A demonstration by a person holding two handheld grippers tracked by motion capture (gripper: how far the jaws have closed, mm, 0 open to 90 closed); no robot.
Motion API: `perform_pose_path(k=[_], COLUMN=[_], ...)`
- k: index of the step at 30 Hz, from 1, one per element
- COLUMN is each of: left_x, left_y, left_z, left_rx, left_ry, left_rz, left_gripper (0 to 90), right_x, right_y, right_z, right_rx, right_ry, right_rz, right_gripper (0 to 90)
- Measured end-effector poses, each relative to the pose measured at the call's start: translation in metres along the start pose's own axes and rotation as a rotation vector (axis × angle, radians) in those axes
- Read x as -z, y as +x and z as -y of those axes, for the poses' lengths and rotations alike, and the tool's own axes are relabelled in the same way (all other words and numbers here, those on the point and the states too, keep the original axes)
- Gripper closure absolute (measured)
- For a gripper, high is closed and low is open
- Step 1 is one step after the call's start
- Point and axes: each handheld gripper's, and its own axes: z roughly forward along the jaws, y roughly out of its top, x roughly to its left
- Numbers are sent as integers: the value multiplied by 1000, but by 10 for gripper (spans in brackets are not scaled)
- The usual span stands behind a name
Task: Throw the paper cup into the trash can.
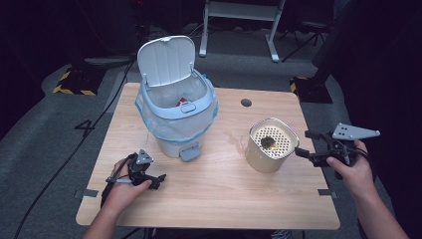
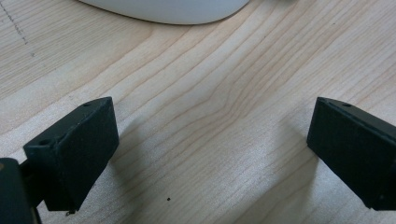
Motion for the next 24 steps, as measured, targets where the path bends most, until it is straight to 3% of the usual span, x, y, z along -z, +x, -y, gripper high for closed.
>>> perform_pose_path(k=[9, 19, 24], left_x=[1, 5, 5], left_y=[0, 3, 3], left_z=[1, 3, 3], left_rx=[5, 21, 22], left_ry=[0, -32, -32], left_rz=[-3, -12, -12], left_gripper=[34, 149, 157], right_x=[-5, -28, -42], right_y=[-6, -8, -5], right_z=[65, 108, 125], right_rx=[-81, -114, -110], right_ry=[92, 141, 175], right_rz=[32, 44, 67], right_gripper=[231, 226, 218])
